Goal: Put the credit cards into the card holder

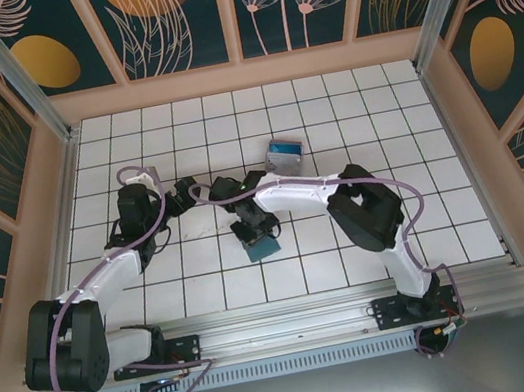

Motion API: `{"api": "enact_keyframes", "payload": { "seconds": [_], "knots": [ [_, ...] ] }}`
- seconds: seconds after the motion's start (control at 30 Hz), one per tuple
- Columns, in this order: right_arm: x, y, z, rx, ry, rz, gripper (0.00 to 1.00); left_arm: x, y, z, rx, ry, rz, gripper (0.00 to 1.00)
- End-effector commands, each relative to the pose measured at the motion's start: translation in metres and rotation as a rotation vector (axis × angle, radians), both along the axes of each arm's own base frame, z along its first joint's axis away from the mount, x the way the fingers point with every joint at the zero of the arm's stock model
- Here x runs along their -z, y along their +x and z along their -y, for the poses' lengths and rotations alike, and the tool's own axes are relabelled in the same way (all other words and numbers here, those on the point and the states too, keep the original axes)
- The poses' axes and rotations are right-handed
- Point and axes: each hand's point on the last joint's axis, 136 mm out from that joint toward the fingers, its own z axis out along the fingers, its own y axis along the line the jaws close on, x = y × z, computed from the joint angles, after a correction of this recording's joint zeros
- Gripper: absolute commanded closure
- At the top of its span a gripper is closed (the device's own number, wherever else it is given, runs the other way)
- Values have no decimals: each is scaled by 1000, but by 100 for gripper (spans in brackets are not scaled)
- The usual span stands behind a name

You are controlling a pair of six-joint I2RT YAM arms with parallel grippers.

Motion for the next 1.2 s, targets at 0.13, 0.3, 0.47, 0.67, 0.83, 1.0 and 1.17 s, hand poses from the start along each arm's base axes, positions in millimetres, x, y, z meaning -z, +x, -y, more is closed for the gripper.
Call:
{"api": "enact_keyframes", "payload": {
  "seconds": [0.13,0.3,0.47,0.67,0.83,1.0,1.17],
  "knots": [
    [1,-1,3,24,17,6,100,-7,-2,7,37,-30,36,1],
    [-33,19,-8,57,155,51,100,-2,-8,19,90,-93,19,2],
    [-82,42,-16,134,437,32,100,-2,-18,33,168,-125,21,4],
    [-119,57,-9,89,513,83,100,-7,-21,46,228,-171,36,5],
    [-131,67,3,172,661,34,100,-11,-33,64,309,-254,35,10],
    [-160,89,15,269,805,79,100,-13,-69,94,473,-393,27,10],
    [-199,111,24,382,1008,134,100,-34,-83,106,529,-478,106,12]
  ]
}}
